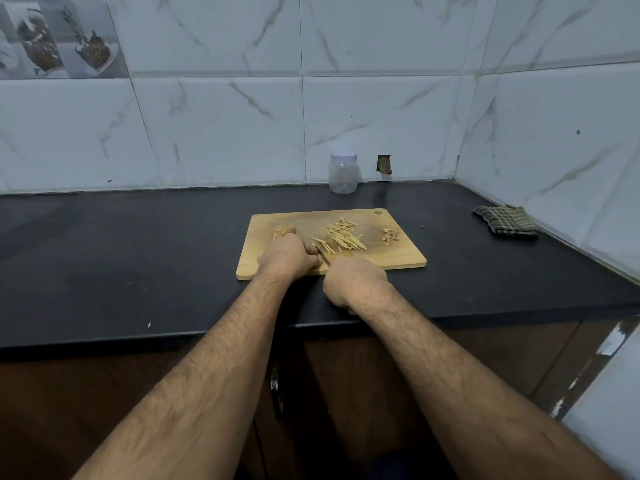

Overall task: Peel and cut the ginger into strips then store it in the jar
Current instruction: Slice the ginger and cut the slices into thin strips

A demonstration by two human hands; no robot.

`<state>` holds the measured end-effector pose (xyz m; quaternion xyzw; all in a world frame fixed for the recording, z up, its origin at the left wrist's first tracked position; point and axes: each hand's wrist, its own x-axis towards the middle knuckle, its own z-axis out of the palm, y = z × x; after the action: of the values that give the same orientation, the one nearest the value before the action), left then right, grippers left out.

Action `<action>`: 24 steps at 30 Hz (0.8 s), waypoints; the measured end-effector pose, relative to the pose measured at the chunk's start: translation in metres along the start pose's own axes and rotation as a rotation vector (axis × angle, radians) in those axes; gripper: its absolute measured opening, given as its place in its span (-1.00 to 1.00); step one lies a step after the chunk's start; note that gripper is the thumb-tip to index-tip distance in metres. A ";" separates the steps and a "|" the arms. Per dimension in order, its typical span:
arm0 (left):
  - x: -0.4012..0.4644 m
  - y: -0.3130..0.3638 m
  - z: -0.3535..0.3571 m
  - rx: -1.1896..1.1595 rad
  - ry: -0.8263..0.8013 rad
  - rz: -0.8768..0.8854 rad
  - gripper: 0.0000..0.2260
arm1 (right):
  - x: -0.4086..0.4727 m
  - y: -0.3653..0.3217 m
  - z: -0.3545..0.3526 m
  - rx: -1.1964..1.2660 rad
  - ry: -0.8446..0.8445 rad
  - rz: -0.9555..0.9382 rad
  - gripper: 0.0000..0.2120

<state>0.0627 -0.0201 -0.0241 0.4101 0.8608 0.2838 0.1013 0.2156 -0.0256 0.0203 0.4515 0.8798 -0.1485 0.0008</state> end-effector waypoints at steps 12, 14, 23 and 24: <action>-0.009 0.003 -0.002 0.053 0.027 0.022 -0.80 | -0.009 0.018 0.003 -0.045 0.029 0.028 -0.76; -0.011 0.003 -0.002 0.044 0.038 0.015 -0.80 | -0.006 0.016 0.000 -0.025 0.047 0.025 -0.75; -0.015 0.003 -0.003 -0.073 0.058 0.017 -0.82 | -0.004 0.010 0.005 0.021 0.067 -0.005 -0.72; -0.016 0.003 -0.003 -0.069 0.062 0.019 -0.80 | -0.004 0.010 0.005 0.018 0.068 -0.007 -0.72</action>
<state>0.0735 -0.0318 -0.0203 0.4057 0.8493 0.3265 0.0860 0.2250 -0.0248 0.0135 0.4532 0.8796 -0.1410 -0.0334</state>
